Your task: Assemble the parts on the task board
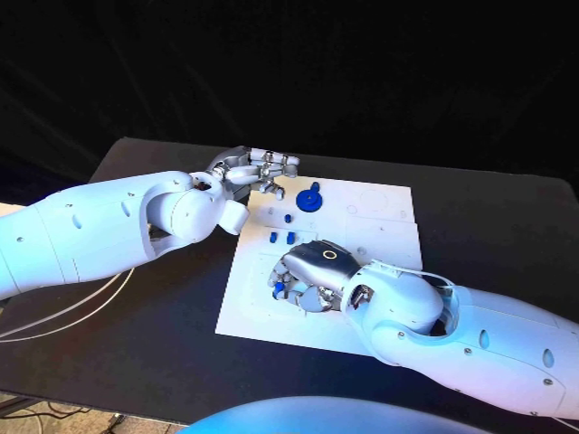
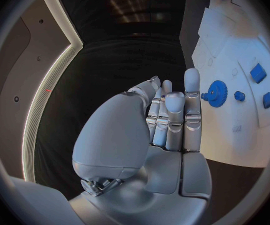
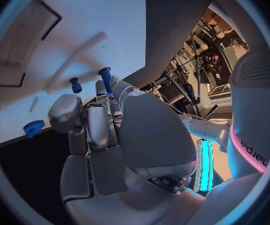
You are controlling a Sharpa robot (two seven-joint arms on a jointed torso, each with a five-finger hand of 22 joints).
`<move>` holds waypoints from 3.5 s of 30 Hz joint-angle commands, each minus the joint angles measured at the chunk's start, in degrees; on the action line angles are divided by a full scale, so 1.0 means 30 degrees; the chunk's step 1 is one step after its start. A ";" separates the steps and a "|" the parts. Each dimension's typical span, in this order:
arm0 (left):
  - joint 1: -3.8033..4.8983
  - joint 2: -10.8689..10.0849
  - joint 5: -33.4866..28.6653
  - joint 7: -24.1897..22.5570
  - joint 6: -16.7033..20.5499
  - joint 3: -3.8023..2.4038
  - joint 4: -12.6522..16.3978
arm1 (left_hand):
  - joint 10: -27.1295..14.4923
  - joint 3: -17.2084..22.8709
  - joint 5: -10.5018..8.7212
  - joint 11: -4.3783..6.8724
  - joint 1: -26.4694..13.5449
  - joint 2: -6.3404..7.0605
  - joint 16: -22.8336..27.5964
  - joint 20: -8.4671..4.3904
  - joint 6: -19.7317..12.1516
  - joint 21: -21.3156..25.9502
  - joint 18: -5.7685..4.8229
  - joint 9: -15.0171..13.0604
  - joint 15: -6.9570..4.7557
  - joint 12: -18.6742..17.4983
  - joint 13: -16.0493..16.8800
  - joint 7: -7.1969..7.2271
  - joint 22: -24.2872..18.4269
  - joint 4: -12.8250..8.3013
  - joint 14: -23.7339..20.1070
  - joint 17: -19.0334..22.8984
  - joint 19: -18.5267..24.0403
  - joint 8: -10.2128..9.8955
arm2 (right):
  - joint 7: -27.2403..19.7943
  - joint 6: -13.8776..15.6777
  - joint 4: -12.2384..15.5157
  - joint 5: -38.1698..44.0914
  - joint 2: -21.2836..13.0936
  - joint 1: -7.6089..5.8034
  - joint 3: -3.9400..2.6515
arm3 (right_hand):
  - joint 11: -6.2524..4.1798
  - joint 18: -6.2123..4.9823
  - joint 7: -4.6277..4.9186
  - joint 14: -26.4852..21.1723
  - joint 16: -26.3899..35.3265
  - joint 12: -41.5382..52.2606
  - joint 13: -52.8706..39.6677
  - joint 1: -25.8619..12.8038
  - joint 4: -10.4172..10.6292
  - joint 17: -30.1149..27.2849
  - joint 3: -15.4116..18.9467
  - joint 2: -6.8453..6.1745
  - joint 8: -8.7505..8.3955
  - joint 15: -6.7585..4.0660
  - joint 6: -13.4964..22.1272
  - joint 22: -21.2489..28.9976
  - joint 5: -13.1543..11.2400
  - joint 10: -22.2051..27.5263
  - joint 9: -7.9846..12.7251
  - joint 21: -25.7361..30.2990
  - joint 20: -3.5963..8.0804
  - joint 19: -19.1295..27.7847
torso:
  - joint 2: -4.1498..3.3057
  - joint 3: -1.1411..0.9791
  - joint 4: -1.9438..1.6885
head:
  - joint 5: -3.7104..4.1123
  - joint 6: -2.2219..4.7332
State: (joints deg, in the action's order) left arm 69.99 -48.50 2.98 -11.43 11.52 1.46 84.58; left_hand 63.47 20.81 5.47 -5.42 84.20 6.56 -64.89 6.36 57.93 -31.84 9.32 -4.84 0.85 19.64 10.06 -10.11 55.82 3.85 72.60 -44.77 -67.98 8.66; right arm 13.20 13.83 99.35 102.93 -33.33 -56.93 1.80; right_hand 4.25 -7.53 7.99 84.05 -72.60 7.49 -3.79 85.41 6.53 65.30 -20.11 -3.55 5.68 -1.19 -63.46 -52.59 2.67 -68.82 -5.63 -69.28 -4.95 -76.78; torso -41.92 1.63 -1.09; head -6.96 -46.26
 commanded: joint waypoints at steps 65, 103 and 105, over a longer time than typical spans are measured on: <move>-0.0025 -0.0285 -0.0072 -0.0021 -0.0278 0.0032 0.0133 | -0.0204 -0.0099 0.0054 -0.0007 -0.0120 -0.0085 0.0124 0.0081 -0.0164 0.0137 0.0368 0.0032 -0.0002 0.0113 0.0032 -0.0005 -0.0025 -0.0076 -0.0202 0.0060 -0.0007 0.0101 | 0.5276 -0.0017 0.4295 -0.5811 -0.9838 -0.0760 0.0363 | -0.0996 0.1077 -0.0714 0.1452 -0.4289 2.1027 -2.1067 -0.5200 0.3399 0.5284 0.9561 0.0089 0.2177 -0.0553 0.1104 -0.5283 0.4975 -0.2893 -0.0333 -0.3414 0.0542 -0.1473 | 0.0275 0.0021 0.0736 | 0.1872 0.0613; -0.0115 -0.0310 -0.0072 0.0188 -0.0477 0.0033 0.0119 | -0.0236 -0.0095 0.0057 -0.0007 -0.0100 -0.0097 0.0139 0.0082 -0.0181 0.0149 0.0369 0.0037 -0.0002 0.0146 0.0037 -0.0005 -0.0028 -0.0094 -0.0219 0.0094 -0.0009 0.0113 | 0.6150 0.2006 0.3094 -0.4768 -0.7907 0.0177 0.0362 | -0.1376 0.1151 -0.1137 0.1537 -0.4602 2.1481 -2.2263 -0.1707 0.2087 0.5916 0.8783 0.1890 0.2892 -0.0825 0.0094 -0.5778 0.4337 -0.3371 -0.0801 -0.3682 0.0738 -0.1592 | 0.0276 0.0039 0.0760 | 0.1933 0.0579; -0.0116 -0.0320 -0.0072 0.0204 -0.0486 0.0034 0.0122 | -0.0236 -0.0095 0.0057 -0.0007 -0.0100 -0.0097 0.0139 0.0082 -0.0181 0.0149 0.0369 0.0037 -0.0002 0.0146 0.0037 -0.0005 -0.0028 -0.0094 -0.0219 0.0094 -0.0009 0.0113 | 0.5868 0.2921 0.3373 -0.5137 -0.8027 0.0176 0.0348 | -0.1411 0.1159 -0.1177 0.1540 -0.4608 2.1482 -2.2287 -0.1758 0.2146 0.5928 0.8760 0.1939 0.2921 -0.0858 0.0018 -0.5822 0.4439 -0.3401 -0.0844 -0.3706 0.0771 -0.1615 | 0.0272 0.0022 0.0758 | 0.1928 0.0588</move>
State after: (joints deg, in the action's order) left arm 69.64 -49.48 2.94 -10.78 11.21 1.59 84.81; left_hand 63.06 20.65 5.47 -5.41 84.20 6.56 -64.56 6.36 57.93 -31.63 9.33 -4.81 0.84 19.96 10.10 -10.11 55.78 3.69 72.20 -44.54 -67.98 8.62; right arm 30.50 18.92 109.14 88.97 -57.22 -56.69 2.66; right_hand 0.98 -4.82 4.99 83.94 -86.08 71.66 -70.53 77.32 12.79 74.92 6.21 -0.99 14.22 -3.40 -62.56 -69.98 15.53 -77.68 -7.76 -80.12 -2.77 -81.47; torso -41.10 1.74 1.16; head -1.14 -44.57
